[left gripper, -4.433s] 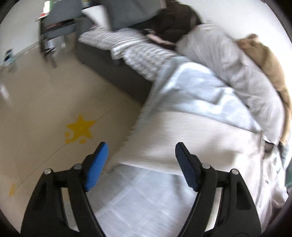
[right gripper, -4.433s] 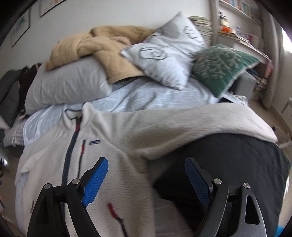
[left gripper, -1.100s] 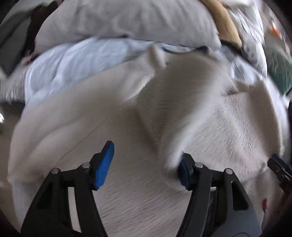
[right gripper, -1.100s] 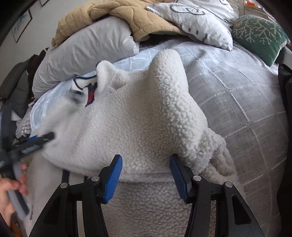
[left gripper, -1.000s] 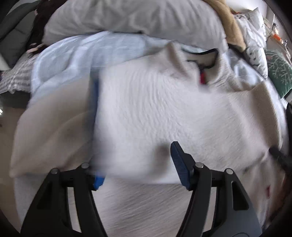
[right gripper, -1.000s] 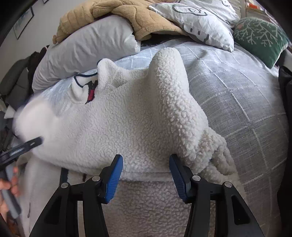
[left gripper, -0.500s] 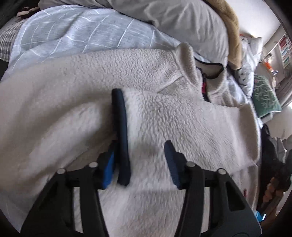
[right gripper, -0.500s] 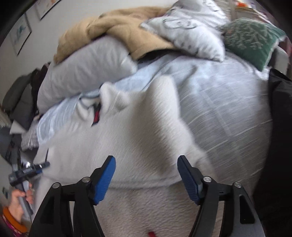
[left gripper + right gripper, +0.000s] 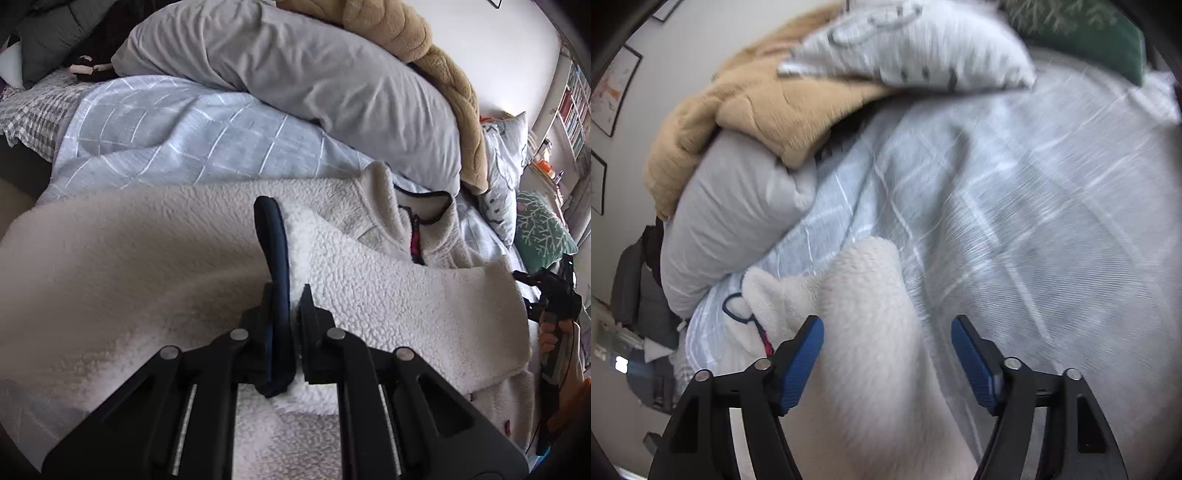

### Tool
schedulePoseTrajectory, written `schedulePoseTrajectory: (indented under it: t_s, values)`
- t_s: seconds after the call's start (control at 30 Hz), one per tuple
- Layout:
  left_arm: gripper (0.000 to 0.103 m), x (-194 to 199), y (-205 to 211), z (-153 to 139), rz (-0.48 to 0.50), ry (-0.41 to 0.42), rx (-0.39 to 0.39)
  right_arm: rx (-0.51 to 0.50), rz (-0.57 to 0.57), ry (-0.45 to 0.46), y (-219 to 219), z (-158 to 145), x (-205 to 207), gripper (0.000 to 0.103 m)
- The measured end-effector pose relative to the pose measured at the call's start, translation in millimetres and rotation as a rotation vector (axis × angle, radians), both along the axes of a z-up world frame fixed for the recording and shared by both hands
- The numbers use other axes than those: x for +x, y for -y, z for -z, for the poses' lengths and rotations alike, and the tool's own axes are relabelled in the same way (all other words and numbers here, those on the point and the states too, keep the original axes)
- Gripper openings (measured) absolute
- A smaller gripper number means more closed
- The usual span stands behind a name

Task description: Fold large clothes

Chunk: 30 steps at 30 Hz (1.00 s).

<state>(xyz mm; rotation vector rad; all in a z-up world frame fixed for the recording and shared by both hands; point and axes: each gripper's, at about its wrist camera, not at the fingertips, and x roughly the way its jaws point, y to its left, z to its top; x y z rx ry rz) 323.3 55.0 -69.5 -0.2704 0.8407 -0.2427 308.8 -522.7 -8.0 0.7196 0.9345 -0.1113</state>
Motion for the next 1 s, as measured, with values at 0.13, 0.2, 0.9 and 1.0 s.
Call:
schedulePoseTrajectory:
  t_s: [0.13,0.2,0.9,1.0]
  values:
    - [0.012,1,0,5,0.008,0.038,-0.025,-0.161,-0.049,-0.085,-19,16,21,0.016]
    - [0.013,-2,4,-3,0.04,0.095,-0.041,-0.233,-0.038,0.011,-26,-4,10,0.015]
    - [0.056,20,53,41,0.168,-0.069,0.017,-0.676,-0.229,0.034,-125,-28,-62,0.05]
    - [0.056,14,45,42,0.157,-0.039,-0.036,-0.576,-0.187,-0.1,-107,19,-60,0.048]
